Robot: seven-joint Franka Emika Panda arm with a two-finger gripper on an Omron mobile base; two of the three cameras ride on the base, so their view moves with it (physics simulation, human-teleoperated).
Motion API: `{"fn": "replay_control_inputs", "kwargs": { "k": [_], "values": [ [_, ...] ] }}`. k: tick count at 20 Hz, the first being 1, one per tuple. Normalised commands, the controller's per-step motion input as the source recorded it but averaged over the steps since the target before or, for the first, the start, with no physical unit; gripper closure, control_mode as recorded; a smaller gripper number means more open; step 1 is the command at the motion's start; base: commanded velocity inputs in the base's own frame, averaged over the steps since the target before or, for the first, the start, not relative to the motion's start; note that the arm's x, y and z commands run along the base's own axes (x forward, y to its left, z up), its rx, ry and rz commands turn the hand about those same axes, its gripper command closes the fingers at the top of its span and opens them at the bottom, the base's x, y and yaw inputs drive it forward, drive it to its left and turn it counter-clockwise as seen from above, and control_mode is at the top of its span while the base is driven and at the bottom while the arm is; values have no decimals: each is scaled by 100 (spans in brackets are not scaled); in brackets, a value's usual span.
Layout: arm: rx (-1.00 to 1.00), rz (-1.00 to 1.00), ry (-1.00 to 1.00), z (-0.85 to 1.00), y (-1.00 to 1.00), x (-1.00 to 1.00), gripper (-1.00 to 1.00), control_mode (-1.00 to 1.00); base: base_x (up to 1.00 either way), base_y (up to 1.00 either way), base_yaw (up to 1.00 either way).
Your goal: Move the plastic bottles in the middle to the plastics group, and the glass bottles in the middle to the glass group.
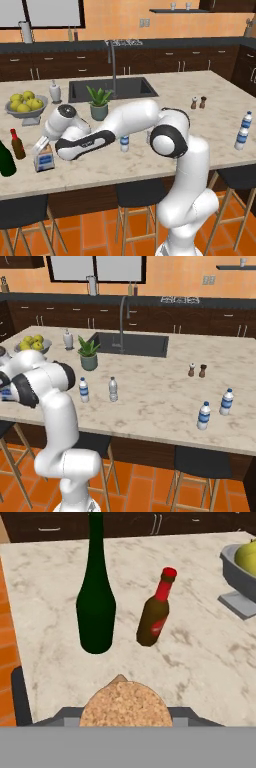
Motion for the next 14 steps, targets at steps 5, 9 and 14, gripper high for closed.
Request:
{"fn": "replay_control_inputs", "kwargs": {
  "k": [5, 9, 14],
  "values": [
    [-7, 0, 4, 0, 35, 1, 100, -100, 0, 0, 0],
    [-7, 0, 2, 0, 11, 13, 100, -100, 0, 0, 0],
    [-1, 0, 0, -11, 0, 3, 100, -100, 0, 0, 0]
  ]
}}
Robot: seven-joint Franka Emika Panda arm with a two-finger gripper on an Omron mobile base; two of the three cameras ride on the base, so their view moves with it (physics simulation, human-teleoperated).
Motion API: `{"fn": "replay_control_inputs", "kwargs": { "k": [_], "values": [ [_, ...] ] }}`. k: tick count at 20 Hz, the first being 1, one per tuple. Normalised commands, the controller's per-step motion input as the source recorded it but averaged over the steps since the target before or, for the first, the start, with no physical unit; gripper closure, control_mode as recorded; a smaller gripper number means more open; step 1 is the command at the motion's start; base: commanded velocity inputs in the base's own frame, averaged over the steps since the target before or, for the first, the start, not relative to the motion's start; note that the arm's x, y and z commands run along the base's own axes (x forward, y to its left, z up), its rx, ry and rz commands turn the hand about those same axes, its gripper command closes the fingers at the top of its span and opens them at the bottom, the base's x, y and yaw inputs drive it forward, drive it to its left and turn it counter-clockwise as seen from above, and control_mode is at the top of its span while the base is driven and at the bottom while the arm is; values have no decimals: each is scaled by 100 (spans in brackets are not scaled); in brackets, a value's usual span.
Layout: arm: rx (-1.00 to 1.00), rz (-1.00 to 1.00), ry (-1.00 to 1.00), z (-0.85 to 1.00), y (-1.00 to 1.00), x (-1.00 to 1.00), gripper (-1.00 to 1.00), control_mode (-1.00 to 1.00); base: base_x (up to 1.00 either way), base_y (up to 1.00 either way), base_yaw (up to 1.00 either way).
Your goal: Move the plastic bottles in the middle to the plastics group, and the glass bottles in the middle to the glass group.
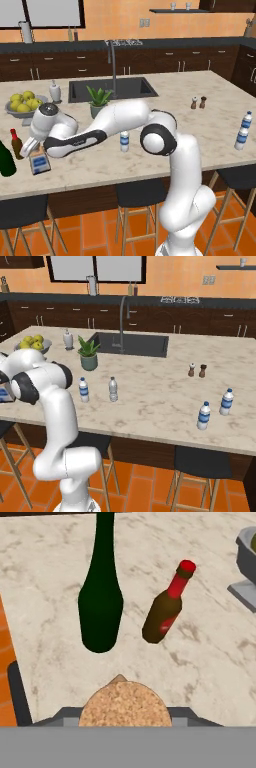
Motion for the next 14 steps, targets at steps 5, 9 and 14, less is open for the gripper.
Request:
{"fn": "replay_control_inputs", "kwargs": {
  "k": [5, 9, 14],
  "values": [
    [0, 0, 0, -42, 0, 1, 100, -100, 0, 0, 0],
    [0, 0, 0, -4, 0, 15, 100, -100, 0, 0, 0],
    [0, 0, -4, 6, 0, 24, 100, -100, 0, 0, 0]
  ]
}}
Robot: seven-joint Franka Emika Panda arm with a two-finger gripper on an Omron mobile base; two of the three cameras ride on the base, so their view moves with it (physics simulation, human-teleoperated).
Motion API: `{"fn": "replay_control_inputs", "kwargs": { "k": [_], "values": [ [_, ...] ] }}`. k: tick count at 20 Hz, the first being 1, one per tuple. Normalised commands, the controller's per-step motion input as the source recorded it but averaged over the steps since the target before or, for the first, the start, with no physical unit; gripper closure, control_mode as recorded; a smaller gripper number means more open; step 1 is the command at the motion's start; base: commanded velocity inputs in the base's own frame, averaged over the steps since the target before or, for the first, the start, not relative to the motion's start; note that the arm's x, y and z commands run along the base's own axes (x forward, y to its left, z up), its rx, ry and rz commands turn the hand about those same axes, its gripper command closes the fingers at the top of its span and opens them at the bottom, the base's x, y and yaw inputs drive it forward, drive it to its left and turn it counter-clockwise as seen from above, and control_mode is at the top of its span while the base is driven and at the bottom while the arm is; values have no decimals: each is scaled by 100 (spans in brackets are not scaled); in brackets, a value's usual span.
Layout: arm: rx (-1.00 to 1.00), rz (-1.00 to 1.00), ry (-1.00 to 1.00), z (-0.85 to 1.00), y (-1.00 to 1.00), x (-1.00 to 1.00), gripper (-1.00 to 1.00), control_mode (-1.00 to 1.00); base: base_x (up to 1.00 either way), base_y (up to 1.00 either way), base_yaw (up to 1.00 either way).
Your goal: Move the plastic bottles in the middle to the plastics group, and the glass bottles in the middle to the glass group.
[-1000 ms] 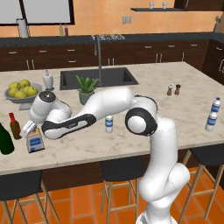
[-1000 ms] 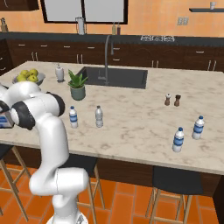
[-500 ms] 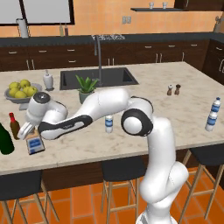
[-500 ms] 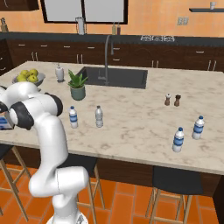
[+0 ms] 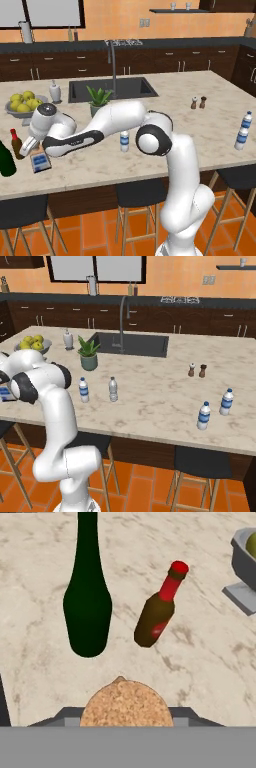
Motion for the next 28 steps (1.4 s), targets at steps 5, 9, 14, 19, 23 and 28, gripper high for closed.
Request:
{"fn": "replay_control_inputs", "kwargs": {
  "k": [5, 9, 14, 19, 23, 28],
  "values": [
    [0, 0, 0, 0, 0, 2, -100, -100, 0, 0, 0],
    [0, 0, 0, 3, 0, 0, -100, -100, 0, 0, 0],
    [0, 0, -1, 42, -8, 0, -100, -100, 0, 0, 0],
    [0, -1, 0, 55, -31, -8, -100, -100, 0, 0, 0],
    [0, -9, 1, 37, -72, -22, -100, -100, 0, 0, 0],
    [0, -17, 5, 24, -95, -29, -100, -100, 0, 0, 0]
  ]
}}
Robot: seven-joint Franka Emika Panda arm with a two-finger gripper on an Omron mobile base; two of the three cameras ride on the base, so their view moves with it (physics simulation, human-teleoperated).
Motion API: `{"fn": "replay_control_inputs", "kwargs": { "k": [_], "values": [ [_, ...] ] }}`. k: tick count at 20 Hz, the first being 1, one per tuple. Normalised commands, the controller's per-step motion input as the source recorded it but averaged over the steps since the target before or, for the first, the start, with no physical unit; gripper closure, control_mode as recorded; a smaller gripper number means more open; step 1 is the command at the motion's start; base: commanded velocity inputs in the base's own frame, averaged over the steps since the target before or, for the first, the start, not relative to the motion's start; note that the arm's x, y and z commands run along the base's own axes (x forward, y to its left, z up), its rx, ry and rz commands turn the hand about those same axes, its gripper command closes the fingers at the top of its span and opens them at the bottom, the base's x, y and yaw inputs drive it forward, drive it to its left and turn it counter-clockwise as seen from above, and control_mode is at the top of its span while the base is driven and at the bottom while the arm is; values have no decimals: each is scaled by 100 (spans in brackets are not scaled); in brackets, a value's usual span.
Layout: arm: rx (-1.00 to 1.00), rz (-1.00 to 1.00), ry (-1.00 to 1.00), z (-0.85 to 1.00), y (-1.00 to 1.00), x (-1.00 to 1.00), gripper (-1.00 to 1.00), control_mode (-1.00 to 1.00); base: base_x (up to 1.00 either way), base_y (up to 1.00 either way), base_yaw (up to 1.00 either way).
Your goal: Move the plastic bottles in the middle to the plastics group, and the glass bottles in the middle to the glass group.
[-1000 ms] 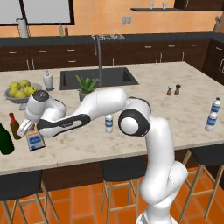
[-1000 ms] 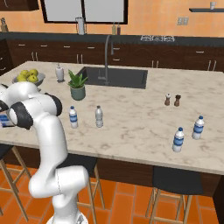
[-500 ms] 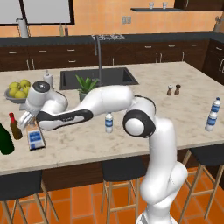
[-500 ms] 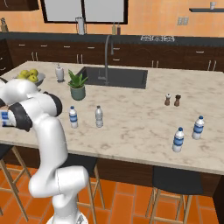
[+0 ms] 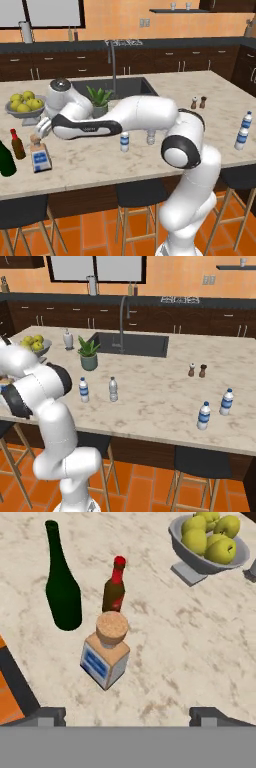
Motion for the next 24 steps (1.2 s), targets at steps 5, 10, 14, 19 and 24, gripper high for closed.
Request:
{"fn": "replay_control_inputs", "kwargs": {
  "k": [5, 10, 14, 19, 24],
  "values": [
    [2, -28, 12, 9, -100, -15, -100, -100, 0, 0, 0],
    [1, -31, 16, 0, -100, -2, -100, -100, 0, 0, 0],
    [0, -30, 21, 2, -100, 0, -100, -100, 0, 0, 0],
    [0, -31, 27, 7, -100, 5, -100, -100, 0, 0, 0],
    [0, -27, 30, -2, -100, 24, -100, -100, 0, 0, 0]
  ]
}}
